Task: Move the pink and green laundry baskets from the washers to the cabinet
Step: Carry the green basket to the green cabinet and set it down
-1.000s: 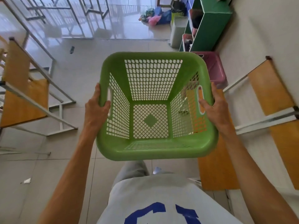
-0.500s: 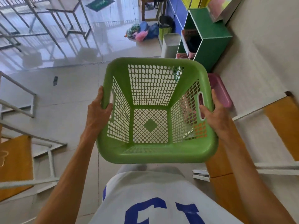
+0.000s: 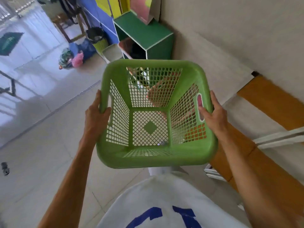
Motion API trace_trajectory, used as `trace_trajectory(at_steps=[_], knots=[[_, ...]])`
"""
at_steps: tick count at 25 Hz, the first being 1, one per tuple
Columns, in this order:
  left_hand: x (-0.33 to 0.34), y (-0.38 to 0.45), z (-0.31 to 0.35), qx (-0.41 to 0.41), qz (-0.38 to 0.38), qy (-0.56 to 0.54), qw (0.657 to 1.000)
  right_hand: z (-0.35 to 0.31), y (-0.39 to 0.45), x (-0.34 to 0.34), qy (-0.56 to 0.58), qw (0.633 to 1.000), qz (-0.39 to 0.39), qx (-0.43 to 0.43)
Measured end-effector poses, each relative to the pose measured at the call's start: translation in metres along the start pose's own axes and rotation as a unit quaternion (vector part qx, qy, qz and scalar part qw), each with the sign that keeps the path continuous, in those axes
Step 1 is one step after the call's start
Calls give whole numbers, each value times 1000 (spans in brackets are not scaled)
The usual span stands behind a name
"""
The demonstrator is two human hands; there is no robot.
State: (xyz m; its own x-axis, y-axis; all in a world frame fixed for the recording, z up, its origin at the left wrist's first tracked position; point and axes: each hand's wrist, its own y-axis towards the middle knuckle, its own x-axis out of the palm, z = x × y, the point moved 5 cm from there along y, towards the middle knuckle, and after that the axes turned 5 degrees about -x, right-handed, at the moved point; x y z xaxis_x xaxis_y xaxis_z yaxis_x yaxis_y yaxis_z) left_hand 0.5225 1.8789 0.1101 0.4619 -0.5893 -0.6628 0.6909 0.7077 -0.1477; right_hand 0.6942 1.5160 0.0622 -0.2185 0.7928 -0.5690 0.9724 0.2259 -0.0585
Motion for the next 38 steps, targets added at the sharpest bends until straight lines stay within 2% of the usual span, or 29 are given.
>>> trace_trajectory(at_steps=[8,12,17,21,27,29,31,34,38], knots=[[122,205,124,128,-127,68,981,30,113,-30,-11,980,165,112],[172,270,159,160,-199,61,965,42,136,-31,-10,964,224,146],[230,344,195,172,-275,88,942,45,163,-10,50,934,286,209],[257,391,210,196,-316,115,921,42,176,15,11,905,326,272],[310,438,197,236,-338,165,896,53,199,45,-23,885,362,290],[331,436,179,238,-345,203,885,75,203,57,-25,872,366,324],[355,436,150,214,-356,237,878,104,208,74,-12,862,350,366],[393,436,105,168,-372,250,878,156,214,101,4,867,308,392],[460,453,42,143,-341,291,883,242,227,145,13,867,242,435]])
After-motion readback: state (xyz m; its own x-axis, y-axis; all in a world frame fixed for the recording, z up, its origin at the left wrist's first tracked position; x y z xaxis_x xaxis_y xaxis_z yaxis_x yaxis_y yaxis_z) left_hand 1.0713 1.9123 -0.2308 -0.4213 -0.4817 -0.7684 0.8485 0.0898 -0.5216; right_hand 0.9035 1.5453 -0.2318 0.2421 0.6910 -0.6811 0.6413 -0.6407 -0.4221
